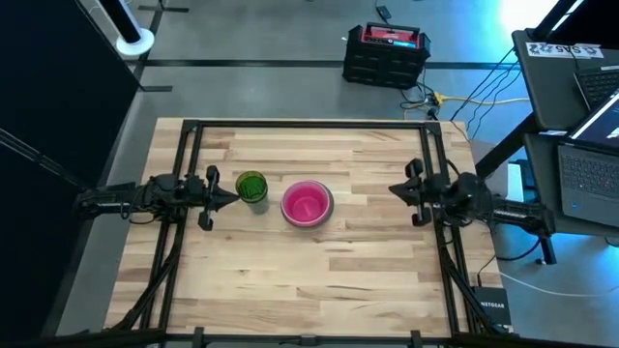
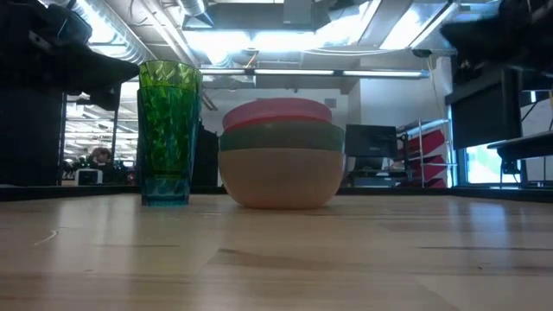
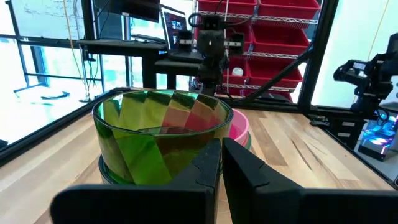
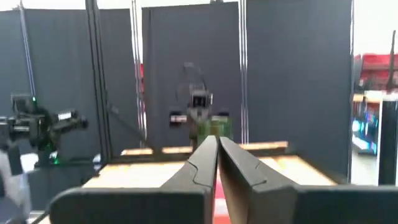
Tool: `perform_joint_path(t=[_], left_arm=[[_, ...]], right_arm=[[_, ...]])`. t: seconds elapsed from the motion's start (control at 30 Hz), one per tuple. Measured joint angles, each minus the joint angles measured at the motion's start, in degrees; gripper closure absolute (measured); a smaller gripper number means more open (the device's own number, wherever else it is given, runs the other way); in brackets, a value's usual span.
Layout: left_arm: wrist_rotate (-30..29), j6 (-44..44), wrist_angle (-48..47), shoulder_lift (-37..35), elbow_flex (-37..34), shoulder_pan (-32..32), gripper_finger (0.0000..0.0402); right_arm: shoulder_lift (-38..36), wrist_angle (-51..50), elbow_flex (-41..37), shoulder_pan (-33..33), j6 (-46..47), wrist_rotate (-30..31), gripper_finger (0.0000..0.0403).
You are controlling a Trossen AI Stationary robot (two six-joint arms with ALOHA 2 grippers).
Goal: Nest bowls inside each other
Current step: Return to Home Position
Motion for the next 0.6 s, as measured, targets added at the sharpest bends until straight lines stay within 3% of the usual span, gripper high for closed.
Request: perform_joint_path(t=[0.3,0.6], left_arm=[[-0.01,0.01,0.01,0.03,0.0,0.0,0.0402],[-0.01,0.0,0.03,0.05,-0.02,0.0,0.0402]], right_arm=[[-4.45,-16.73,0.01,0.01,2.28,-0.26,0.0402],[-3.86,-17.85,0.01,0.03,2.14,3.45,0.0402]])
